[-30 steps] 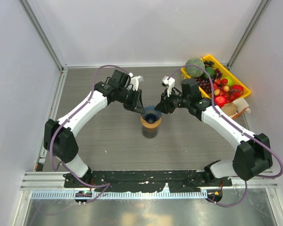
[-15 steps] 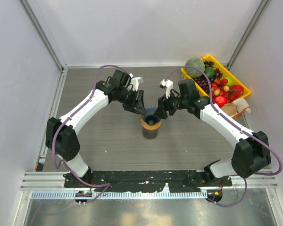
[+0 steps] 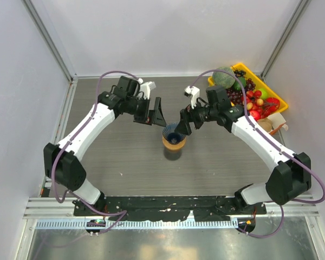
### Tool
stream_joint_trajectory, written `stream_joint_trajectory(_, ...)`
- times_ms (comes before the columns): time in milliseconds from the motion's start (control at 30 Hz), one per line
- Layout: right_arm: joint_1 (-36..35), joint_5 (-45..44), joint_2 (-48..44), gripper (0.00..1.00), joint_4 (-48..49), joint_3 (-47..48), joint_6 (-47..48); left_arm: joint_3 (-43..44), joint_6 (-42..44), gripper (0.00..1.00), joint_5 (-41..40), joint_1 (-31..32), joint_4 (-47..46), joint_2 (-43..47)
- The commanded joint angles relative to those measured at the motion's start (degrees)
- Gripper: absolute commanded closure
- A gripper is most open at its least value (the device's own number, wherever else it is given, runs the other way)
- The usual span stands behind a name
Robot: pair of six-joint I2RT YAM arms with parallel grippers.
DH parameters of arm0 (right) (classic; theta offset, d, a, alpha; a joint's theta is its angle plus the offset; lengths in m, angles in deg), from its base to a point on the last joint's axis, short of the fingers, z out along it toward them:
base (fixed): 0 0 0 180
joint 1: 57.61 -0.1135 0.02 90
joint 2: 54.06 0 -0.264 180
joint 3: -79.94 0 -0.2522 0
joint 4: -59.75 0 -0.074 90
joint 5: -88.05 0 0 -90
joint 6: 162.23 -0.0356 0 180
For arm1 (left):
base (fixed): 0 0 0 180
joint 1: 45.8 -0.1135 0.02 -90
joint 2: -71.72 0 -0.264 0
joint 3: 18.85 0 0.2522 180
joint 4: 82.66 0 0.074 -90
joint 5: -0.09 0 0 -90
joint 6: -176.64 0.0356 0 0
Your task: Place the coffee filter in the dripper
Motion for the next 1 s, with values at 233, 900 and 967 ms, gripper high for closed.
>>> stream_joint_trajectory(233,3.58,4.65,-9.27,0.07,-10.05,3.79,6.89,-11.05,3.74,0.01,10.83,-9.52,-14.18,16.69)
stream_joint_trajectory(900,30.38,-12.47,-23.52,0.11,-41.35,-0.45,42.21,-27.34,17.25,0.01,3.91,-13.49,-18.09,38.60)
stream_joint_trajectory(967,32.59,-14.49,-21.59,0.13,-42.41,0.95,47.04,-25.67,21.64,0.01,8.55,-13.49,-14.75,37.37)
